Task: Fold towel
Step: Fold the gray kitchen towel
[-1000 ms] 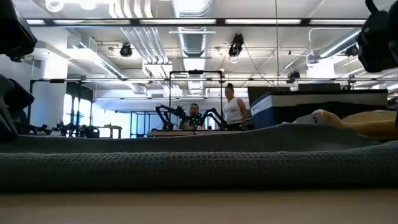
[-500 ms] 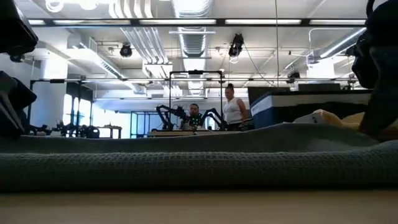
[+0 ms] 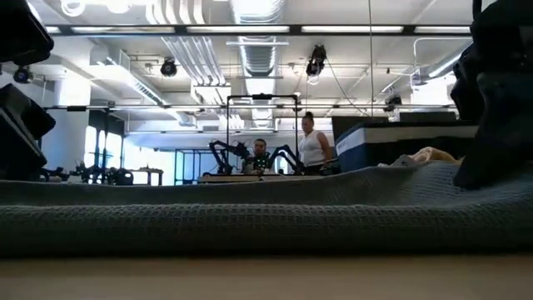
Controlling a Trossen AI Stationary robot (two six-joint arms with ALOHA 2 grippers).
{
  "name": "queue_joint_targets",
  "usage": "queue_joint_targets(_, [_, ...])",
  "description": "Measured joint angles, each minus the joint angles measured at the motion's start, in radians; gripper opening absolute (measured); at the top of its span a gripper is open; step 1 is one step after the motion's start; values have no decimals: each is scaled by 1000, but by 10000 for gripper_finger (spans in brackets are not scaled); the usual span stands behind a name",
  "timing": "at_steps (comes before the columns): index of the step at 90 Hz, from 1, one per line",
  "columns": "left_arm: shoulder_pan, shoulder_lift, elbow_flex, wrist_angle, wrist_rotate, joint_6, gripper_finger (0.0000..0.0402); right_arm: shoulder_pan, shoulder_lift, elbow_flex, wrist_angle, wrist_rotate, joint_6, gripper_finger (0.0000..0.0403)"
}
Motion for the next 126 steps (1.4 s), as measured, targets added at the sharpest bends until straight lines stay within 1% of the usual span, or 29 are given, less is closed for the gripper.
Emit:
queue_joint_targets(9, [0, 0, 0, 1, 0, 2, 20, -2, 1, 0, -1, 0, -28, 148])
queue_joint_targets(18, [2, 9, -2, 9, 0, 3, 20, -2, 3, 1, -6, 0, -55, 92])
queue_joint_targets(27, [11, 49, -2, 22, 14, 9, 20, -2, -1, 1, -13, 1, -79, 27])
queue_joint_targets(32, [20, 84, -2, 51, 36, 19, 20, 3, -15, 1, -27, 5, -98, 10])
queue_joint_targets(36, [31, 116, -2, 82, 55, 29, 20, 9, -27, 0, -63, 15, -102, 10])
queue_joint_targets(44, [54, 178, -1, 166, 55, 48, 20, 14, -71, -8, -173, 25, -91, 9])
queue_joint_targets(51, [76, 222, 23, 202, 60, 69, 20, 22, -119, -6, -252, 4, -78, 3])
queue_joint_targets(59, [96, 261, 60, 206, 72, 88, 20, 23, -178, 18, -352, -32, -66, 4])
queue_joint_targets(68, [118, 280, 103, 196, 87, 148, 20, 12, -225, 73, -465, -31, -109, 2])
queue_joint_targets(82, [140, 269, 166, 136, 125, 220, 20, -23, -240, 193, -536, -32, -207, 1])
queue_joint_targets(90, [139, 239, 209, 64, 124, 232, 20, -46, -220, 274, -528, -30, -284, 1])
queue_joint_targets(101, [134, 176, 273, -132, 148, 214, 20, -83, -159, 396, -529, -31, -399, 1])
queue_joint_targets(114, [103, 89, 348, -383, 174, 132, 20, -132, -55, 558, -536, -43, -533, 0])
queue_joint_targets(120, [74, 53, 364, -493, 201, 73, 20, -157, 6, 632, -548, -57, -582, 0])
queue_joint_targets(126, [34, 23, 366, -566, 227, 0, 20, -171, 65, 699, -543, -67, -619, 0])
